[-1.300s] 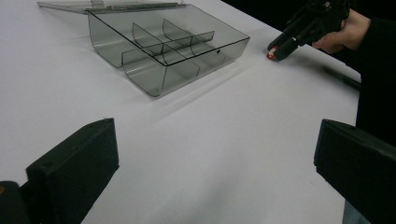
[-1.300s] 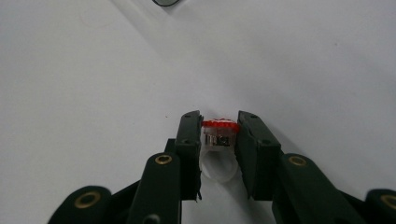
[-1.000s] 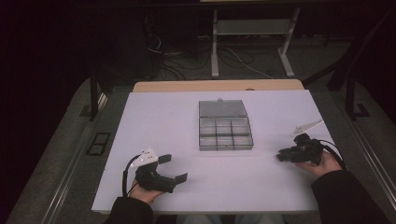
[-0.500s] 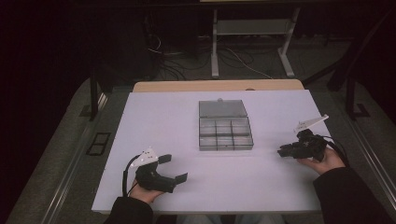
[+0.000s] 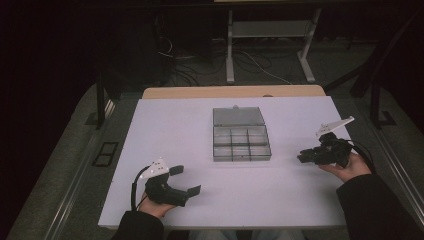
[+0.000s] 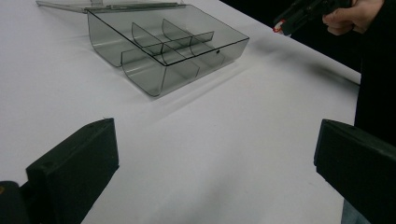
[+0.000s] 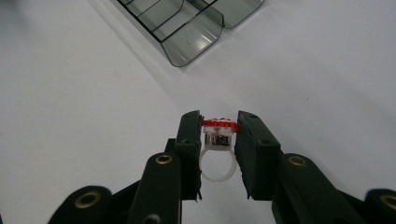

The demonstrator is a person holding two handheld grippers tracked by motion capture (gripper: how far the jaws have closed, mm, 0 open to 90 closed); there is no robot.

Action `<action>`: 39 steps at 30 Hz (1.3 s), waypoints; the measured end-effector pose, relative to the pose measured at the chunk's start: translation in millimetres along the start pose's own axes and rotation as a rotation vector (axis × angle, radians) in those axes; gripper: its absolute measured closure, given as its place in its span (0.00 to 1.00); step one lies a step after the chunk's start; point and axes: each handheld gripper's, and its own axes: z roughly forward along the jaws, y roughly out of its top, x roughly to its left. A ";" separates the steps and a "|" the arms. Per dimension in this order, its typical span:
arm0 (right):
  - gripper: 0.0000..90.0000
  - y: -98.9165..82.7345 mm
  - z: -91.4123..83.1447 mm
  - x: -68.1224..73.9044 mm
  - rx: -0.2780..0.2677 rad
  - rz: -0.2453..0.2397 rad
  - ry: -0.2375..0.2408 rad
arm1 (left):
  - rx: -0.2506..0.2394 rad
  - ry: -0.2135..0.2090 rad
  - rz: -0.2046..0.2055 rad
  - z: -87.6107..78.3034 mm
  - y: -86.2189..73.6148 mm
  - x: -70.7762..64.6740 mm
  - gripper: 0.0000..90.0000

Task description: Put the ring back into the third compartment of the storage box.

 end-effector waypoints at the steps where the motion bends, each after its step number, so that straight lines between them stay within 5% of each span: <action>1: 0.78 0.7 -0.1 0.2 0.002 0.001 0.001 | 0.000 -0.001 0.000 0.1 0.0 0.0 0.00; 39: 0.77 67.7 5.5 18.3 -0.006 -0.081 0.010 | 0.009 -0.010 0.005 2.1 -0.4 -0.6 0.00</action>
